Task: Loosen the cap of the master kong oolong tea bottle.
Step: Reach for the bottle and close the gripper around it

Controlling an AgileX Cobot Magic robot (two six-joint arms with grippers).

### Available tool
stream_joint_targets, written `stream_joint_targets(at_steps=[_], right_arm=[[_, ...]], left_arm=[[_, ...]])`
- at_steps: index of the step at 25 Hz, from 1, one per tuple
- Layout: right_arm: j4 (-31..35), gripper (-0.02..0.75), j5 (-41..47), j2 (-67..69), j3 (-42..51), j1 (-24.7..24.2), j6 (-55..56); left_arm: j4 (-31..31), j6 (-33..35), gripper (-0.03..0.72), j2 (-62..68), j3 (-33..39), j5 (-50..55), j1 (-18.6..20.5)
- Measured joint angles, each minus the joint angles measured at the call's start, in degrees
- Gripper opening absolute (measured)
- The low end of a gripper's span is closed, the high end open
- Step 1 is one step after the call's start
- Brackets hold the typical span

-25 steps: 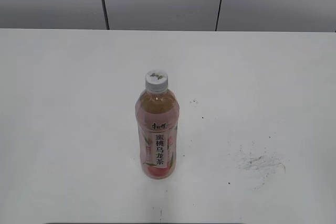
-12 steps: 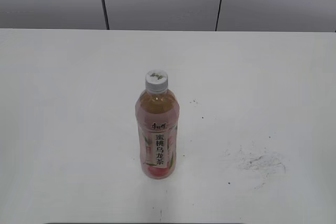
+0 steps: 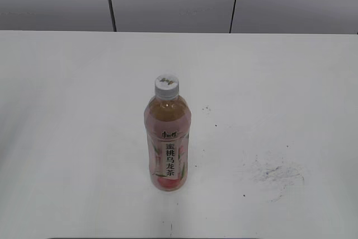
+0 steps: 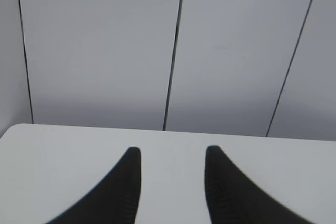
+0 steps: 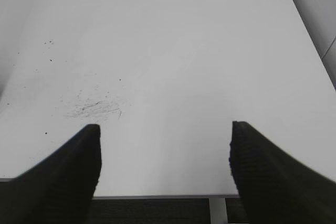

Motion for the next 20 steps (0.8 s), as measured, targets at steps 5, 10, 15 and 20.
stream_joint_targets(at_steps=[5, 10, 15, 20], right_arm=[[0.0, 0.574, 0.0, 0.0, 0.0, 0.0, 0.0], [-0.3, 0.574, 0.0, 0.0, 0.0, 0.0, 0.0], [-0.3, 0.574, 0.0, 0.0, 0.0, 0.0, 0.0], [0.0, 0.574, 0.0, 0.0, 0.0, 0.0, 0.0]], left_arm=[[0.0, 0.2, 0.260, 18.8, 0.1, -15.1, 0.0], [-0.2, 0.2, 0.260, 37.1, 0.2, -29.6, -0.5], [6.6, -0.2, 0.260, 50.0, 0.2, -44.9, -5.5], [24.7, -8.9, 0.278, 57.8, 0.2, -53.7, -9.8]])
